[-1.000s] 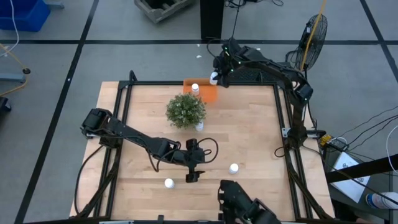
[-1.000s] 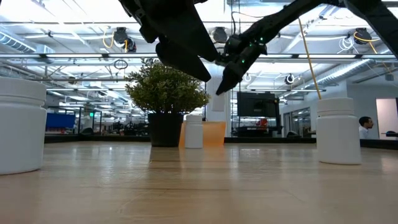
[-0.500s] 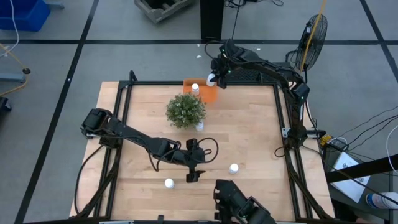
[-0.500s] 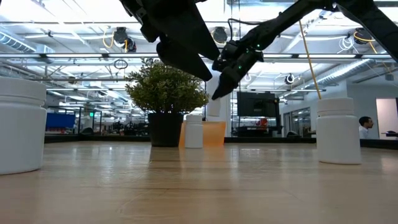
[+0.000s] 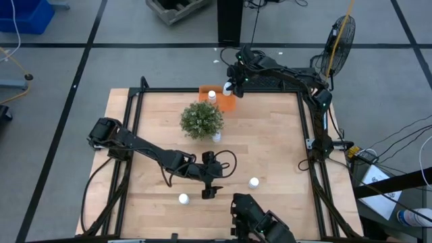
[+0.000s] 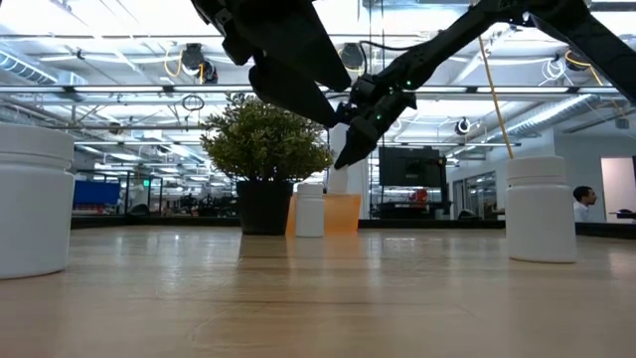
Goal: Pick and place pill bottles into a basket
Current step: Put the white pill bottle into the orange bin
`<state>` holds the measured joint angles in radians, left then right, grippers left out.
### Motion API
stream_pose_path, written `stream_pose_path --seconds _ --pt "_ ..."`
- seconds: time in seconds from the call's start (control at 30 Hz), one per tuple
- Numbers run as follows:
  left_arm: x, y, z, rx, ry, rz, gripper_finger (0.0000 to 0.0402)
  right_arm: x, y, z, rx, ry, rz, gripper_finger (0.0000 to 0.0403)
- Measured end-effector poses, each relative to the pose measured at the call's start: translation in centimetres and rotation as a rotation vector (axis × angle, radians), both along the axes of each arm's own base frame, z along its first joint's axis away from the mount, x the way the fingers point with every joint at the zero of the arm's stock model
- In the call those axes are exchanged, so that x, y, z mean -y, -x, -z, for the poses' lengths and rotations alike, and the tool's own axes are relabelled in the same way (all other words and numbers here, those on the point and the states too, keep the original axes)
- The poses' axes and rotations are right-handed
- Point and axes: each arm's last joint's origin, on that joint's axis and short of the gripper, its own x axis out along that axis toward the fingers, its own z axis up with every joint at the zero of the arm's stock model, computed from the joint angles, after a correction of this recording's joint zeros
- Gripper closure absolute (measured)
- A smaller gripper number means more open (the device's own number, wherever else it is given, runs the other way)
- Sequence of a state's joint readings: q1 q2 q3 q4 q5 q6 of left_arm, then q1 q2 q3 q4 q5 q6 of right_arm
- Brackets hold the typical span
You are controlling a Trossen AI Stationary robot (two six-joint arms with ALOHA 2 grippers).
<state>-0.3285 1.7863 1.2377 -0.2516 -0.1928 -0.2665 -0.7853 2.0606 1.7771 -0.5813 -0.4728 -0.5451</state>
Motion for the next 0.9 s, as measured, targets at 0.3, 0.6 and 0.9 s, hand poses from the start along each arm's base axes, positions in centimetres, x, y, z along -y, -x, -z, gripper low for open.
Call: stream_pose_path --seconds 0.3,0.6,0.9 --pt "0.0 0.0 0.0 -0.002 -0.001 0.0 0.0016 0.2 -0.3 1.3 -0.026 -0.029 -0.001 0.0248" --pt "0.0 0.1 0.0 -0.006 -0.003 0.002 0.0016 0.7 -0.3 3.8 -0.079 -0.076 0.009 0.0248" --pt "0.0 0.1 0.0 -0.007 -0.003 0.002 0.0016 0.9 -0.4 4.4 -0.085 -0.071 -0.002 0.0248"
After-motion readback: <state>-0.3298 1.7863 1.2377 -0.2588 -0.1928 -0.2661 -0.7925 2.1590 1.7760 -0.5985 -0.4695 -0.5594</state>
